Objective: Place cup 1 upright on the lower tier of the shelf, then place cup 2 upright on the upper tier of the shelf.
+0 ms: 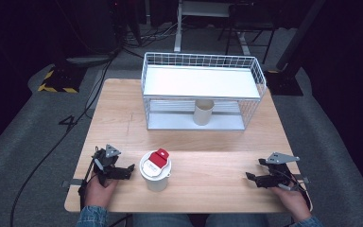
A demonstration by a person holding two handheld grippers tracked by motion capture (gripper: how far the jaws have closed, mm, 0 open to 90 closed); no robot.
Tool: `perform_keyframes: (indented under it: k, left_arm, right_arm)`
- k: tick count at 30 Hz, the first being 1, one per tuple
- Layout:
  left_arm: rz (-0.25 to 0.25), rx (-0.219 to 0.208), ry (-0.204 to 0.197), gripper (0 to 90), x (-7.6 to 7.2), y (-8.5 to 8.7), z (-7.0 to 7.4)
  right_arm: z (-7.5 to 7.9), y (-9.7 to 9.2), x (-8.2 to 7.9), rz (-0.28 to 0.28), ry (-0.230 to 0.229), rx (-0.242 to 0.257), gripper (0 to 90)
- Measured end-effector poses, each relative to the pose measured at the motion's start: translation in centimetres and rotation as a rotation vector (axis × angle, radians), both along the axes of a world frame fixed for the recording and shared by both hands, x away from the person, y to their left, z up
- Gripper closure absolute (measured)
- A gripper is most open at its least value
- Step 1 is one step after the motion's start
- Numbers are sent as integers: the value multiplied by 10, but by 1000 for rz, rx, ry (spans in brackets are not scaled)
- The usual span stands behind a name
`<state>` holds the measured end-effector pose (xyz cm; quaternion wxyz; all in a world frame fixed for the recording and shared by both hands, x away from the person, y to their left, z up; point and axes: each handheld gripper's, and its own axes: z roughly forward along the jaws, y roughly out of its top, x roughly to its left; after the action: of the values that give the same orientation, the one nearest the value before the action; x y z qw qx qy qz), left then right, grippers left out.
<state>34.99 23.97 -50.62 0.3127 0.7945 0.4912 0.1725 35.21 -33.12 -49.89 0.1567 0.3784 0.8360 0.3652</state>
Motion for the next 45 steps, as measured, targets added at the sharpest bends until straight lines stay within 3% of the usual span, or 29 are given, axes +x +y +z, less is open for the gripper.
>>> perform_keyframes:
  k: [8,22,33,38,45]
  left_arm:
    - [0,0,0,6,0,0,0]
    - [0,0,-1,6,0,0,0]
    - [8,0,2,3,0,1,0]
    - [35,2,1,4,-2,0,0]
    - [-4,8,11,3,-5,4,1]
  right_arm:
    - [-6,-2,2,-38,-18,-8,139]
    - [-7,2,8,-100,8,-37,4]
    - [-7,2,8,-103,8,-36,4]
    - [-7,3,8,-106,8,-36,3]
    - [-7,3,8,-106,8,-36,3]
